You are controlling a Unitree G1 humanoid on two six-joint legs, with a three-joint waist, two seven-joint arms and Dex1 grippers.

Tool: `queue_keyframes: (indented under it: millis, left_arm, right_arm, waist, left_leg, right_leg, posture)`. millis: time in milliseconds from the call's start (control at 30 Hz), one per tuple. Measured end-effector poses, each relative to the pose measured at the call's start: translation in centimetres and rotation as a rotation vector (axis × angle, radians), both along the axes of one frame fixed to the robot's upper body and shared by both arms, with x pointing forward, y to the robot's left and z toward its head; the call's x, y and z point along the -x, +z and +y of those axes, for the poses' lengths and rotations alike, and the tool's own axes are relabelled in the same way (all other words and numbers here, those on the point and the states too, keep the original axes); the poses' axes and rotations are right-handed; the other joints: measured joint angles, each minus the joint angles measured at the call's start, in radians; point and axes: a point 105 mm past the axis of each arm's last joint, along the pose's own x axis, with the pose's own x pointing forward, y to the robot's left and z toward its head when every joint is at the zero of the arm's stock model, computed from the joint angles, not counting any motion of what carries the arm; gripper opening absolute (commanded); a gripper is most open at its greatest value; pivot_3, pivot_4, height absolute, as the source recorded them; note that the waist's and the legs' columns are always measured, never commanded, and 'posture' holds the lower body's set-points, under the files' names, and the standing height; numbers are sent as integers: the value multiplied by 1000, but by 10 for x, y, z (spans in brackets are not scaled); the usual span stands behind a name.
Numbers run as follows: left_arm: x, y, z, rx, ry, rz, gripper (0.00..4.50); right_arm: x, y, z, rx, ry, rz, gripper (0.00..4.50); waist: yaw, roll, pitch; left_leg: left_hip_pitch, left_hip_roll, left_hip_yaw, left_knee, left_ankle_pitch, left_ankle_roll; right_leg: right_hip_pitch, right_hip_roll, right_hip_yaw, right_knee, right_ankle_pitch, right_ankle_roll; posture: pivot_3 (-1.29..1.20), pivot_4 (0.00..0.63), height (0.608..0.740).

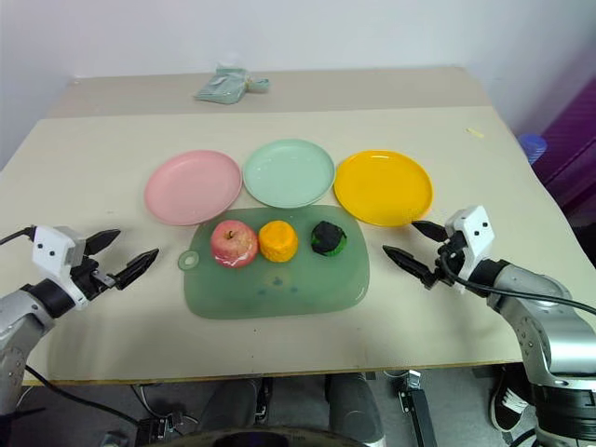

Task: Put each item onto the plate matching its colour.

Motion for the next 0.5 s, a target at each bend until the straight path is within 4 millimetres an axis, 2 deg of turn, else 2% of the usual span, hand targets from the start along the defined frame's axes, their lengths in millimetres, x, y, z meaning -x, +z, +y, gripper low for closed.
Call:
queue_keyframes:
  millis: [300,400,500]
  left_arm:
    - [-5,1,-4,32,7,-27,4500]
    - [-10,9,-10,87,-5,-53,4500]
    - [-19,29,-24,172,-59,-102,4500]
  right_arm:
    - [0,-2,-5,5,4,-18,4275]
    - [-1,-1,-5,5,3,-21,4275]
    - [0,-1,-5,6,5,-23,4275]
  waist:
    - [2,0,0]
    - [3,0,0]
    - [2,0,0]
  left_leg:
    - [0,0,0,0,0,0]
    - [0,0,0,1,0,0]
    - [0,0,-1,1,0,0]
  right_leg:
    - [0,0,0,0,0,0]
    - [0,0,0,0,0,0]
    - [0,0,0,1,0,0]
  posture:
    - [0,150,740]
    - [0,150,740]
    - [0,150,740]
